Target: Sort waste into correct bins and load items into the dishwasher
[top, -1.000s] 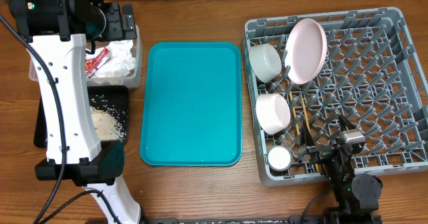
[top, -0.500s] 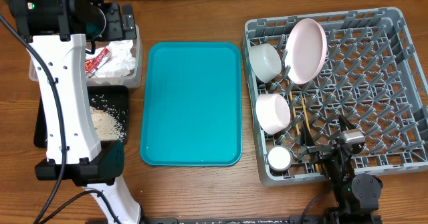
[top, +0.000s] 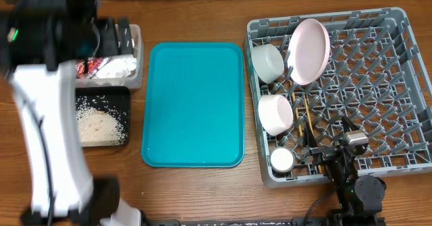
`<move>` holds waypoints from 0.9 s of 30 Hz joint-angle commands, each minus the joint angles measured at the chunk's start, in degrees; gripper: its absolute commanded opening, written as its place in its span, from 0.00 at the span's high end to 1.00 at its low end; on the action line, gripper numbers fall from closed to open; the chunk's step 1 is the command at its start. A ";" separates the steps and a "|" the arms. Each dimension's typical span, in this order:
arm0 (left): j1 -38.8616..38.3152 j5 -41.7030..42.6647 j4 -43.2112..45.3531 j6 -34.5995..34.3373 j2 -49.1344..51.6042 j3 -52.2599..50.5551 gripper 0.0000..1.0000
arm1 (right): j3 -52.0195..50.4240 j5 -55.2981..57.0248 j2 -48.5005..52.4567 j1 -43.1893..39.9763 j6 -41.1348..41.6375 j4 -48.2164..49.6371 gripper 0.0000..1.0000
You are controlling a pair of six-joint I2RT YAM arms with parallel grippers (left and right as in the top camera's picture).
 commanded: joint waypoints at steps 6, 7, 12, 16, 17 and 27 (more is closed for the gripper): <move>0.31 -2.62 0.13 1.25 -27.06 -24.65 0.00 | -0.59 0.33 -0.68 0.00 0.37 0.17 0.00; 0.31 -3.04 2.12 2.05 -29.62 -26.95 0.00 | -0.59 0.33 -0.68 -0.02 0.37 0.17 0.00; 0.31 -1.88 22.36 5.95 -44.52 -46.53 0.00 | -0.59 0.33 -0.68 0.00 0.37 0.17 0.00; 0.31 0.87 46.77 5.97 -57.46 -69.29 0.00 | -0.59 0.33 -0.68 -0.02 0.37 0.17 0.00; 0.31 2.25 55.08 5.97 -61.75 -77.48 0.00 | -0.59 0.33 -0.68 0.00 0.37 0.17 0.00; 0.31 5.01 84.72 5.92 -88.59 -120.04 0.00 | -0.59 0.33 -0.68 0.00 0.37 0.17 0.00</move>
